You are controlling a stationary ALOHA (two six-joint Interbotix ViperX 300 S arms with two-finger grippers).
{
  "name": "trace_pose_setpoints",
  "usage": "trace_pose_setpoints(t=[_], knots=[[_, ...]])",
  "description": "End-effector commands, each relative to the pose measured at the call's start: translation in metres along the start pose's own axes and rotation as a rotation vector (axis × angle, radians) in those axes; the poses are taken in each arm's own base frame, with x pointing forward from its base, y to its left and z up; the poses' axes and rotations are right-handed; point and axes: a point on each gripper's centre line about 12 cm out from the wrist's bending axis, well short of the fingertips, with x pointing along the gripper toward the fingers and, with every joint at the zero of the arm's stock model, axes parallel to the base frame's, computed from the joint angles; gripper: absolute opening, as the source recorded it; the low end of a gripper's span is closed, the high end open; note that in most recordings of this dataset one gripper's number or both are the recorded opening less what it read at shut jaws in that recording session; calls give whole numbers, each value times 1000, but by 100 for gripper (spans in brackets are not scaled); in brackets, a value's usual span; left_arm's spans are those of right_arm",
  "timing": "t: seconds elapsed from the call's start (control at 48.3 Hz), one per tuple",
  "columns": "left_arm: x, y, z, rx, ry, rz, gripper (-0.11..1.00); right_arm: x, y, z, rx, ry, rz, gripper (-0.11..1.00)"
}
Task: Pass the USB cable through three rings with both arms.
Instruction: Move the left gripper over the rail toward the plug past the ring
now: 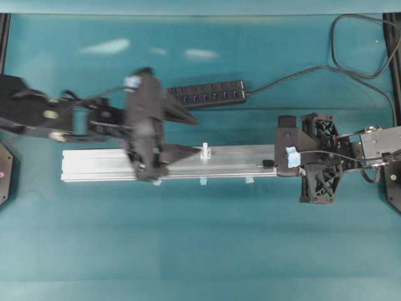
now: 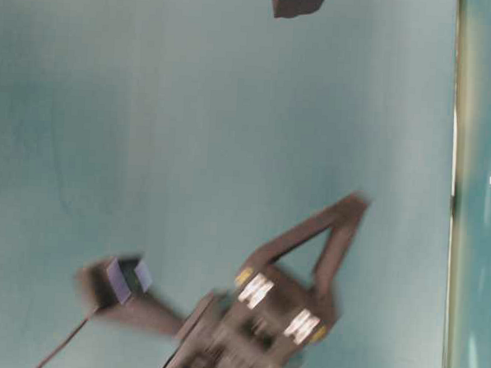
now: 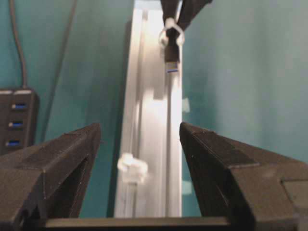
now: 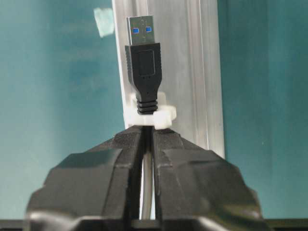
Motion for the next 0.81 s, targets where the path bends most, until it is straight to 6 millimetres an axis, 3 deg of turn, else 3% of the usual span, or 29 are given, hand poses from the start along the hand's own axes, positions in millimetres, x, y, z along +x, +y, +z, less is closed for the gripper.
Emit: trace_pose_setpoints(t=[0.0, 0.29, 0.414, 0.786], knots=[[15, 1, 9, 4, -17, 1, 78, -5, -1, 5, 9, -36, 3, -9], [72, -1, 3, 8, 14, -2, 78, -5, -1, 5, 10, -45, 5, -9], [88, -4, 7, 13, -6, -9, 78, -5, -1, 4, 13, -43, 5, -9], [130, -33, -8, 64, 12, -58, 77, -5, -1, 4, 11, -44, 4, -9]])
